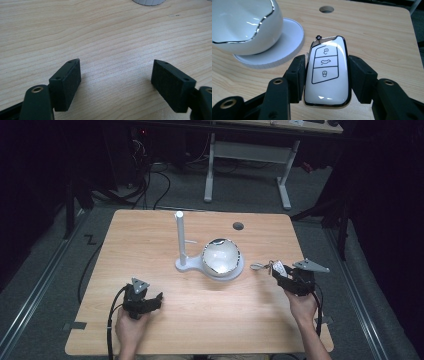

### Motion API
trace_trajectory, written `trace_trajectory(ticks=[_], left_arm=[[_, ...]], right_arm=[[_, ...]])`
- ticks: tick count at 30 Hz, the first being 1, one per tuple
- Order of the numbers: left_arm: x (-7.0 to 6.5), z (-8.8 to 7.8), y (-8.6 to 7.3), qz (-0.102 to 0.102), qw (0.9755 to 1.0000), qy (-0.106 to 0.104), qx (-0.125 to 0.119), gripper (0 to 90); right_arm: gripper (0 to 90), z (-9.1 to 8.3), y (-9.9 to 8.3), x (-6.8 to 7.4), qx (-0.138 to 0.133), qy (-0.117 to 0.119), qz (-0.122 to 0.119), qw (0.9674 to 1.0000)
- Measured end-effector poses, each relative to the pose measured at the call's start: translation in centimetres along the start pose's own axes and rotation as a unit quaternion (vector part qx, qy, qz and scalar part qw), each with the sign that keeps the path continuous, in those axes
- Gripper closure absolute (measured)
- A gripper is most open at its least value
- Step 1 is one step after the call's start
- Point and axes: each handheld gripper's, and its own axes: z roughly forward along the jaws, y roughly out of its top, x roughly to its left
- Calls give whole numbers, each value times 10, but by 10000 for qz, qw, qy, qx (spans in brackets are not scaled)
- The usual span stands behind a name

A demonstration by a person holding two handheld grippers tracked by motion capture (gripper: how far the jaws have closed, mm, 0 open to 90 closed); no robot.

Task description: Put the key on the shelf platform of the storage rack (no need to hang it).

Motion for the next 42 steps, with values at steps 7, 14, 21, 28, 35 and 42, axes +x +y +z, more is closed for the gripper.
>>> trace_trajectory(ticks=[7,14,21,28,35,42], left_arm=[[0,0,0,-7,10000,4,-1,242],[0,0,0,1,10000,1,-3,242],[0,0,0,-8,10000,6,-5,242],[0,0,0,-9,10000,5,-4,242],[0,0,0,-11,10000,5,-3,242],[0,0,0,-8,10000,4,-2,242]], right_arm=[[510,-17,6,6,-201,131,-120,9996],[511,-27,11,13,-351,340,-165,9987],[512,-34,17,23,-432,496,-365,9972],[512,-38,26,34,-496,720,-494,9949],[512,-41,39,42,-596,1047,-486,9915],[512,-43,51,45,-649,1268,-513,9885]])
